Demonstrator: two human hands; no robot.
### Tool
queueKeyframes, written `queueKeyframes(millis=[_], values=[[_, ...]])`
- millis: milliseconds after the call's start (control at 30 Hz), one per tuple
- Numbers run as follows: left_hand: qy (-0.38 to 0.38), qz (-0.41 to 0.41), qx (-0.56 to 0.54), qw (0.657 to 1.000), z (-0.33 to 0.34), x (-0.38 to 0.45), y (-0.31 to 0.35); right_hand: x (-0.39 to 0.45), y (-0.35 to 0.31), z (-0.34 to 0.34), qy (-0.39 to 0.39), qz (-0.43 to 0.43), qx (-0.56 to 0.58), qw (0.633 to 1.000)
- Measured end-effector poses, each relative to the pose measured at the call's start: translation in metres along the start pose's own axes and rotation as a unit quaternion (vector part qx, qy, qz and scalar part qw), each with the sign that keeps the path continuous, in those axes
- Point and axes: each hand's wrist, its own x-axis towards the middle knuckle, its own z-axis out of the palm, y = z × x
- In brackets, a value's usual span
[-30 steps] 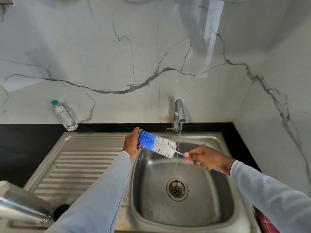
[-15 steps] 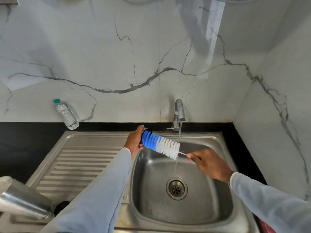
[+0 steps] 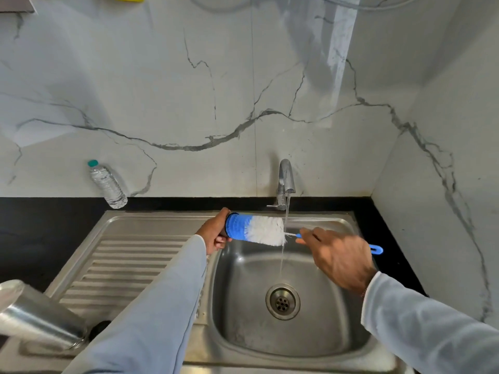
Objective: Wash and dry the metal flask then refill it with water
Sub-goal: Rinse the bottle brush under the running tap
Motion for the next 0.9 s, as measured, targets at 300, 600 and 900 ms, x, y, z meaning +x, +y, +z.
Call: queueKeyframes(millis=[300,600,900], values=[[0.009,-0.102,0.054,0.993,-0.005,-0.010,0.005,-0.009,0.010,0.018,0.120,-0.081,0.016,0.989],[-0.008,0.151,-0.119,0.981,0.002,-0.023,0.003,0.007,0.010,0.015,-0.395,0.327,0.639,0.573],[0.075,0.047,0.011,0.996,0.003,-0.015,-0.005,0.011,0.004,0.006,-0.098,0.111,0.072,0.986]])
